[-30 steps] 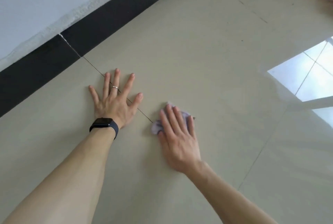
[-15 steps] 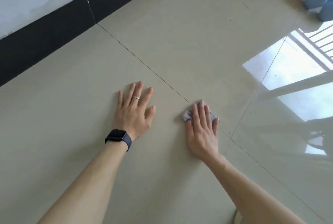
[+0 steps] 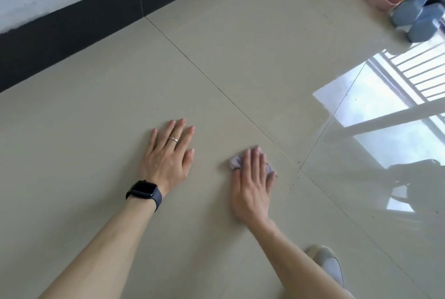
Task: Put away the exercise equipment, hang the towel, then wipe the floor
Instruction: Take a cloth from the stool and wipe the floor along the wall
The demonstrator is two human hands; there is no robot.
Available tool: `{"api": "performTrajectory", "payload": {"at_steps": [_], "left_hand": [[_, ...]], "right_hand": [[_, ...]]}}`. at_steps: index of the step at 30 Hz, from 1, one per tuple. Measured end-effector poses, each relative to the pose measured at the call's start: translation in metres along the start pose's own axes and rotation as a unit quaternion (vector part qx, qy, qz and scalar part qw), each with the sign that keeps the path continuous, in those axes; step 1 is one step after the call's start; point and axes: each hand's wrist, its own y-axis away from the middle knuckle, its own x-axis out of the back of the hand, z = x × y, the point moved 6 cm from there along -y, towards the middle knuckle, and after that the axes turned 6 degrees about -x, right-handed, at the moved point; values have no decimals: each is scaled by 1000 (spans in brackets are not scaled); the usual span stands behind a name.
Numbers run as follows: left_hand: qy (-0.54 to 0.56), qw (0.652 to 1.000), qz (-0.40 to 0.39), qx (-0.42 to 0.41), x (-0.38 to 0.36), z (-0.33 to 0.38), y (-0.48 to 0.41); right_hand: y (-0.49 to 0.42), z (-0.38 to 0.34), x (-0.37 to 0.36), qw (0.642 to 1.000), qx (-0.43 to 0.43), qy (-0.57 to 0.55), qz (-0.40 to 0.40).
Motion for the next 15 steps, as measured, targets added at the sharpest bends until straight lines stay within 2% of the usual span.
{"api": "performTrajectory", "payload": {"at_steps": [1, 3, 4, 5, 6, 7, 8, 9, 10, 11, 12, 13, 14, 15], "left_hand": [[2, 1000, 6, 3, 1, 0, 3], [10, 1000, 15, 8, 6, -2, 15], [14, 1000, 20, 10, 8, -4, 22], [17, 999, 23, 16, 12, -8, 31], [20, 999, 24, 23, 14, -12, 38], [22, 999, 22, 30, 16, -15, 44], [23, 999, 19, 33, 19, -18, 47], [22, 999, 18, 30, 22, -18, 48], [18, 999, 21, 24, 26, -20, 47], [12, 999, 27, 21, 31, -24, 45], [5, 999, 31, 29, 36, -32, 42], [-3, 998, 30, 50, 41, -45, 39], [-13, 996, 23, 81, 46, -60, 37], [-24, 993, 9, 114, 50, -78, 35]], "right_hand": [[31, -18, -9, 990, 135, 35, -14], [62, -34, -15, 923, 372, 84, -54], [54, -34, -11, 890, 439, 99, -73], [38, -32, -8, 874, 465, 120, -74], [16, -30, -3, 883, 447, 132, -62], [-14, -27, 3, 918, 373, 125, -50], [-46, -22, 10, 963, 248, 100, -41], [-71, -15, 16, 993, 97, 56, -31], [-84, -11, 16, 999, -33, 13, -16], [-86, -15, 13, 993, -116, -15, -7], [-80, -28, 7, 990, -136, -25, -9], [-69, -47, 0, 995, -93, -16, -15], [-52, -69, -8, 1000, 10, 4, -21], [-30, -93, -15, 987, 152, 30, -34]]}}
